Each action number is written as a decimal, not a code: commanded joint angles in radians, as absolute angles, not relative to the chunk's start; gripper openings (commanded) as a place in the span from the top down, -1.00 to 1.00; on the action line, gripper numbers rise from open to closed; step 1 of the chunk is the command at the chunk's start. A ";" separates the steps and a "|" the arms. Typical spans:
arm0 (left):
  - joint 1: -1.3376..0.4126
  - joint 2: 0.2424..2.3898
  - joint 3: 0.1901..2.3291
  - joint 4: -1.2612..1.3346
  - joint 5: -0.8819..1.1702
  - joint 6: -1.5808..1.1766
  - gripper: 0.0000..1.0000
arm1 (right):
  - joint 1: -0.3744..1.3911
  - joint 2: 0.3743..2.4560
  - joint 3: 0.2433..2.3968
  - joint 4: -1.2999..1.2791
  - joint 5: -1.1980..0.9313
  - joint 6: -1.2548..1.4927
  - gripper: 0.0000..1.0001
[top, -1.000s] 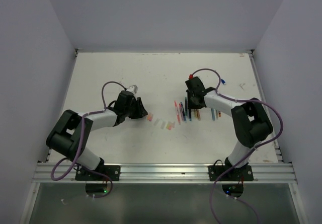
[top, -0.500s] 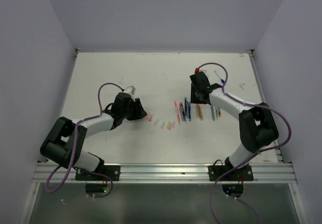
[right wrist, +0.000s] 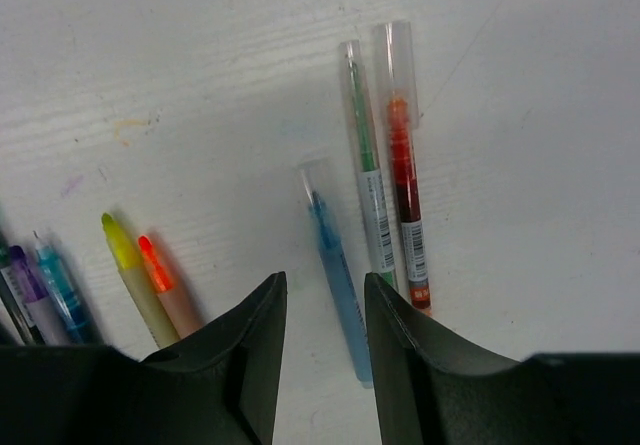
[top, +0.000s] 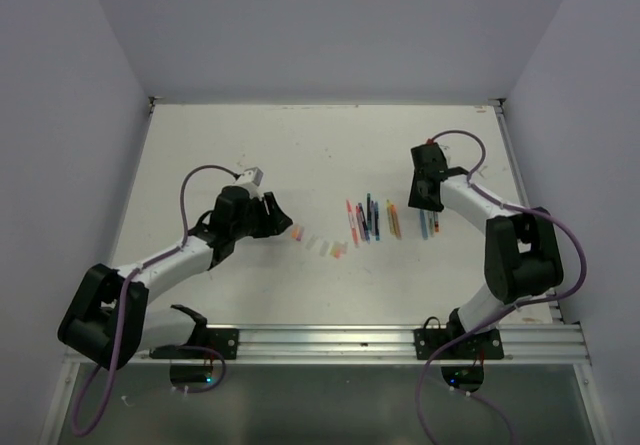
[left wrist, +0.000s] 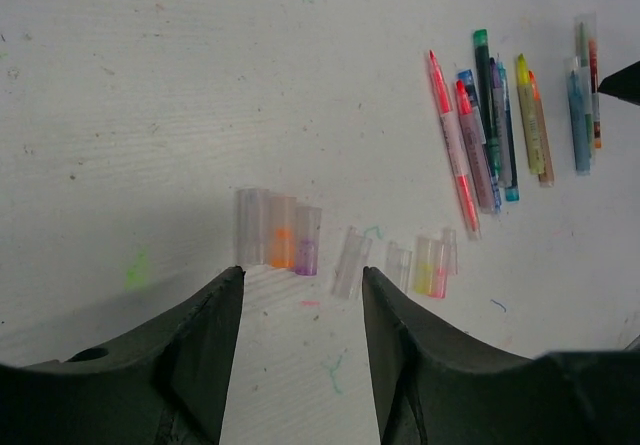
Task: Open the pen caps
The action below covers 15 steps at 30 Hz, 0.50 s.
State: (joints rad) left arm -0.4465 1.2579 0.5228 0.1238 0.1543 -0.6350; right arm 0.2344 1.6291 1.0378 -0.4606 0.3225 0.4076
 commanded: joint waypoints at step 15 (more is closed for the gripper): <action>-0.449 1.215 0.509 0.144 0.201 -0.623 -0.10 | 0.238 1.618 0.927 -0.388 0.267 0.411 0.24</action>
